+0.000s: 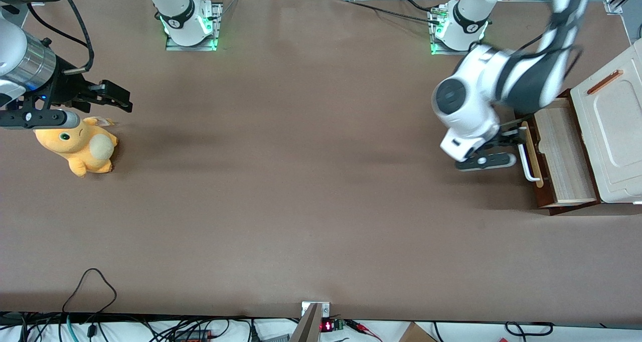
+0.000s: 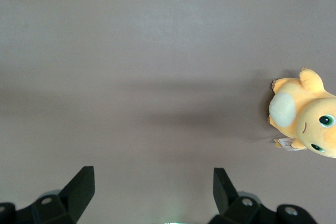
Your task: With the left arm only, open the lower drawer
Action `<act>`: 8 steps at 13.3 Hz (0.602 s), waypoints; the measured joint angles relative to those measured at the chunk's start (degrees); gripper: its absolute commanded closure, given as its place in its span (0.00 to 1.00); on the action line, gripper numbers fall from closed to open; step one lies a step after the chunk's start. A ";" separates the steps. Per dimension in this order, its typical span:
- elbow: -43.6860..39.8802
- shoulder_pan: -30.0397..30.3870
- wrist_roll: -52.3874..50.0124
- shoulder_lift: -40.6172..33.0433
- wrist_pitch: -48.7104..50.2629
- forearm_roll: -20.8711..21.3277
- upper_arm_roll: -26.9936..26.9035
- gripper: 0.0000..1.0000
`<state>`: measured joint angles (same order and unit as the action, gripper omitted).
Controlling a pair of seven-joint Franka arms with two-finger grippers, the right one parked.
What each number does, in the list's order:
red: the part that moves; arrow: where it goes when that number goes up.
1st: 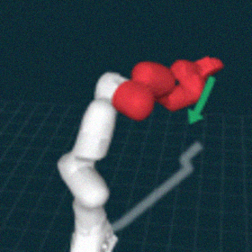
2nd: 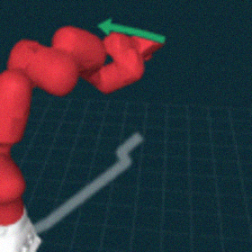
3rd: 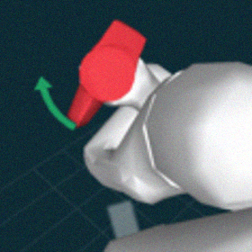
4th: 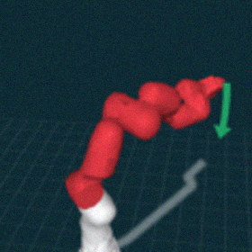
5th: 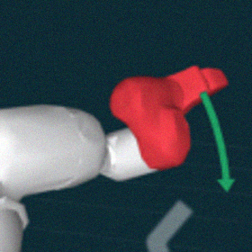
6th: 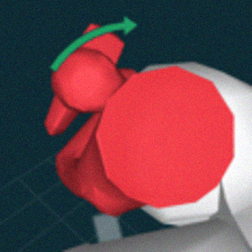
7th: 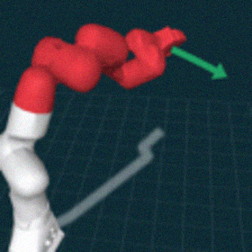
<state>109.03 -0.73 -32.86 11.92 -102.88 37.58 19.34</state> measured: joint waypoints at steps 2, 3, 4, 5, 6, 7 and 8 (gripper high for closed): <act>-2.18 2.04 6.09 -3.66 -0.03 -8.60 -0.37 0.00; -3.38 2.77 8.87 -5.10 -0.01 -12.47 -0.87 0.00; -4.59 3.29 11.82 -6.45 0.06 -16.31 -1.62 0.00; -5.83 3.62 14.85 -7.72 0.31 -19.98 -2.73 0.00; -7.11 3.75 17.96 -8.82 0.85 -23.64 -4.23 0.00; -8.22 3.84 21.26 -9.87 1.49 -27.27 -5.97 0.00; -8.98 3.91 24.54 -10.85 1.99 -30.62 -7.85 0.00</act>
<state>100.05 3.19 -8.32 1.08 -100.89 6.96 11.49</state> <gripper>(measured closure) 0.000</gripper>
